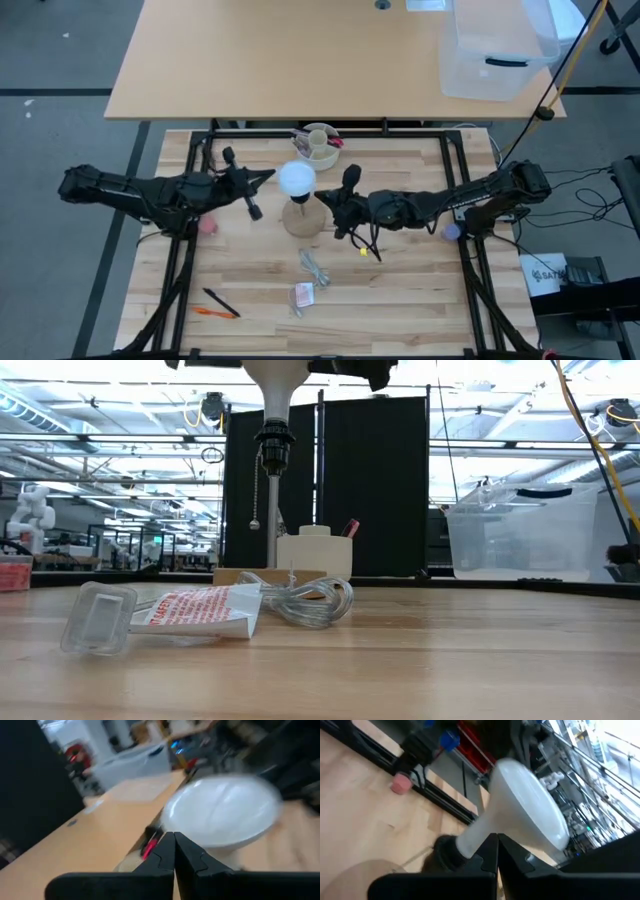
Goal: Screw lightbulb
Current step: Insert the lightbulb into the wooden lamp
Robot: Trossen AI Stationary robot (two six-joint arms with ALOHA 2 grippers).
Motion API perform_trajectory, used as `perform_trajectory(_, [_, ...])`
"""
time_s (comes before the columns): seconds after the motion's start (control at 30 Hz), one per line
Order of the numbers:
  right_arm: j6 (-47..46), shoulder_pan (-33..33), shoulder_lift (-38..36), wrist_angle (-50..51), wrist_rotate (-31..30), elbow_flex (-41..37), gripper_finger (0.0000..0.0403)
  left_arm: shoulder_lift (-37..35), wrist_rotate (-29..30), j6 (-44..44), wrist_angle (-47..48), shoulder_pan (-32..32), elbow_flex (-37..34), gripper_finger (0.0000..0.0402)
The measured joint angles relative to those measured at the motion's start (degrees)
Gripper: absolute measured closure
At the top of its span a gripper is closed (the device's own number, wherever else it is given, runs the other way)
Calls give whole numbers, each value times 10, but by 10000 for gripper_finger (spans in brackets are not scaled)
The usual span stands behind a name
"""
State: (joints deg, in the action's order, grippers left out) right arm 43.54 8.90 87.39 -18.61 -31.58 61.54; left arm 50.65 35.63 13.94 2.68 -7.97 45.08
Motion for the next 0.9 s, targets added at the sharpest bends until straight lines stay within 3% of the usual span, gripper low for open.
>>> perform_trajectory(0.33, [6, -55, 0, -8, -16, 0, 403, -17, -129, -1, -20, -36, 0, 401])
perform_trajectory(0.9, [55, -56, -1, -59, 10, 0, 403, 4, -97, -42, 19, -15, 0, 401])
